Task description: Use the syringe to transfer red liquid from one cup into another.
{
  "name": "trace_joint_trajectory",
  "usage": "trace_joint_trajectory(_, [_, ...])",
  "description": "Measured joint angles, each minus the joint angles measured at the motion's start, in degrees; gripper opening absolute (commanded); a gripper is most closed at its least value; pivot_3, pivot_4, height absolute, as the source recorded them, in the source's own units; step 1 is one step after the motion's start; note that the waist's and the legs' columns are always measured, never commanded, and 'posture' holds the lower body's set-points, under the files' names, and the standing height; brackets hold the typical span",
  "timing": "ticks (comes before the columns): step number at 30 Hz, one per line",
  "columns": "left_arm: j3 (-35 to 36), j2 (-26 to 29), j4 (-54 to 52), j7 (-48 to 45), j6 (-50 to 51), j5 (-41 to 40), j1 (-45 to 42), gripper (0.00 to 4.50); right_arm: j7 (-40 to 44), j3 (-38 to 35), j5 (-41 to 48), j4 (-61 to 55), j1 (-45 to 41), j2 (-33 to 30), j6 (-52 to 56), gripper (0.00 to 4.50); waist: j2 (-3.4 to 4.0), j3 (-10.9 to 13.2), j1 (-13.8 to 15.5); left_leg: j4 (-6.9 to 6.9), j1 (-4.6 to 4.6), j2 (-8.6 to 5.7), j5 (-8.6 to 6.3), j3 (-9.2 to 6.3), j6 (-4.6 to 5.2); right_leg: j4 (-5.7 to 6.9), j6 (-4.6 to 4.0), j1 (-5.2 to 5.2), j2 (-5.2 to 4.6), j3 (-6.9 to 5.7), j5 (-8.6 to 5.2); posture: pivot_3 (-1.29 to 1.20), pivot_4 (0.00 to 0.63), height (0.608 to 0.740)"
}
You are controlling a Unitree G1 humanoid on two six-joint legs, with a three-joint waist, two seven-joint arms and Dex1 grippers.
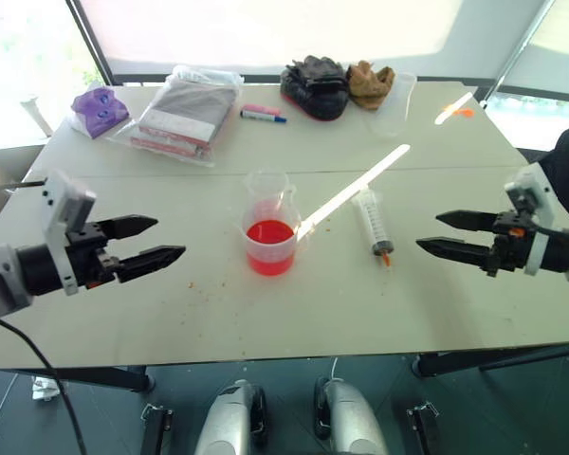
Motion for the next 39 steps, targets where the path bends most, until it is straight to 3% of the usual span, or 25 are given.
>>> trace_joint_trajectory(14, [-2.1, 0.6, 1.4, -1.3, -1.5, 3.8, -1.6, 4.47, -3.7, 2.9, -0.8, 3.6, -6.6, -0.2, 6.4, 4.5, 0.0, 0.0, 0.0, -0.64, -0.02, -0.17, 0.12, 0.21, -0.18, -0.05, -0.02, -0.16, -0.27, -0.05, 0.0, 0.0, 0.15, 0.74])
trace_joint_trajectory(25, [-5.8, 0.5, 2.7, -2.0, -2.3, 5.2, -6.5, 4.47, -4.9, 7.3, -4.4, 4.4, -9.6, 0.7, 4.4, 4.5, 0.0, 0.0, 0.0, -0.61, -0.01, -0.18, 0.14, 0.23, -0.18, -0.04, 0.0, -0.11, -0.19, -0.06, 0.0, 0.0, 0.15, 0.74])
trace_joint_trajectory(27, [-8.4, 0.8, 2.9, -2.3, -3.1, 6.9, -8.7, 4.47, -8.4, 10.1, -5.6, 6.6, -15.4, 3.0, 8.2, 4.5, 0.0, 0.0, -0.3, -0.57, 0.05, -0.17, 0.17, 0.24, -0.22, 0.0, 0.0, -0.08, -0.16, -0.05, 0.01, 0.0, 0.15, 0.74])
trace_joint_trajectory(31, [-13.8, 2.6, 5.5, -4.7, -4.8, 10.3, -15.1, 4.47, -20.6, 9.9, -6.1, 17.3, -34.1, 14.0, 25.3, 4.5, -0.01, 0.0, -0.4, -0.58, 0.02, -0.02, 0.27, 0.26, -0.36, 0.06, -0.15, -0.17, 0.01, -0.04, 0.1, 0.0, 0.15, 0.74])
trace_joint_trajectory(39, [-18.1, 4.6, 11.9, -11.2, -6.5, 13.6, -22.6, 4.47, -23.9, 16.8, -11.5, 37.2, -53.8, 20.1, 33.7, 4.5, 0.0, 0.0, -0.3, -0.61, -0.15, -0.05, 0.51, 0.3, -0.41, 0.03, -0.09, -0.2, 0.16, -0.11, 0.12, 0.0, 0.15, 0.74])
